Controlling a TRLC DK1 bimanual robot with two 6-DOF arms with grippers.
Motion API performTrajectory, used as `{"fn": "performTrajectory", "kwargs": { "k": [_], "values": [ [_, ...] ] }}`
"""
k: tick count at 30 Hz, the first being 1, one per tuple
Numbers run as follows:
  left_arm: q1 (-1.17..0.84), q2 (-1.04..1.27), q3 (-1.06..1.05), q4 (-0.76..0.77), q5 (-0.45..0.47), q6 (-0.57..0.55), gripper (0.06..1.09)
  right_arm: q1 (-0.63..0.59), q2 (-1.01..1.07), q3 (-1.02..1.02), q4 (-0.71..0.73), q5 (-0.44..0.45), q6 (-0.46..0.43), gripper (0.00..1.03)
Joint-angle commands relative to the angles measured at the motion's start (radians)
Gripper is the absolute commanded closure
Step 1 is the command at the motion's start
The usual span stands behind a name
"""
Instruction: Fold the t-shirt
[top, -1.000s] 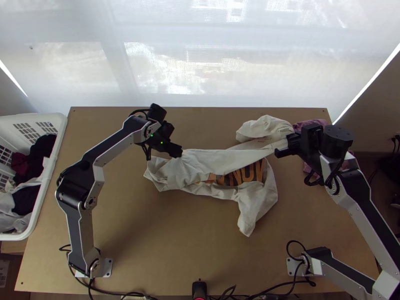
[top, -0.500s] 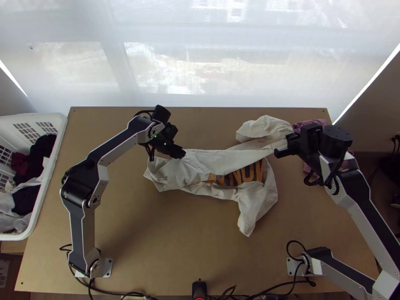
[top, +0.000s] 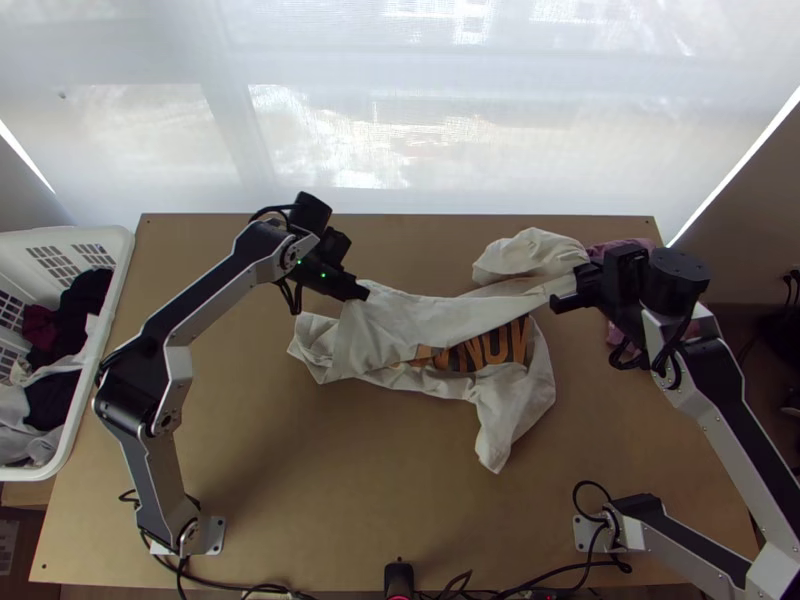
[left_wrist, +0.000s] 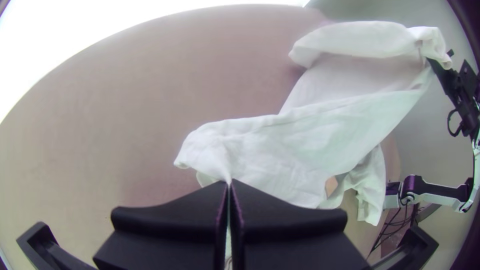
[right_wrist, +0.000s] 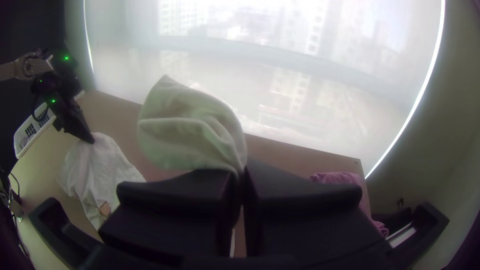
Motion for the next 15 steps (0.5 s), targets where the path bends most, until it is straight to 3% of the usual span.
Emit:
{"fn": "performTrajectory", "kwargs": {
  "k": [1, 6, 15],
  "values": [
    [0.012, -0.176, 0.006, 0.012, -0.005, -0.011, 1.05, -0.002, -0.011, 0.049, -0.017, 0.000, 0.007, 1.00],
    [0.015, -0.322, 0.044, 0.019, -0.057, -0.002, 1.05, 0.000, -0.015, 0.152, -0.053, 0.000, 0.008, 1.00],
    [0.009, -0.519, 0.134, 0.052, -0.271, 0.093, 1.05, 0.000, -0.018, 0.357, -0.128, 0.008, 0.008, 1.00]
  ]
}}
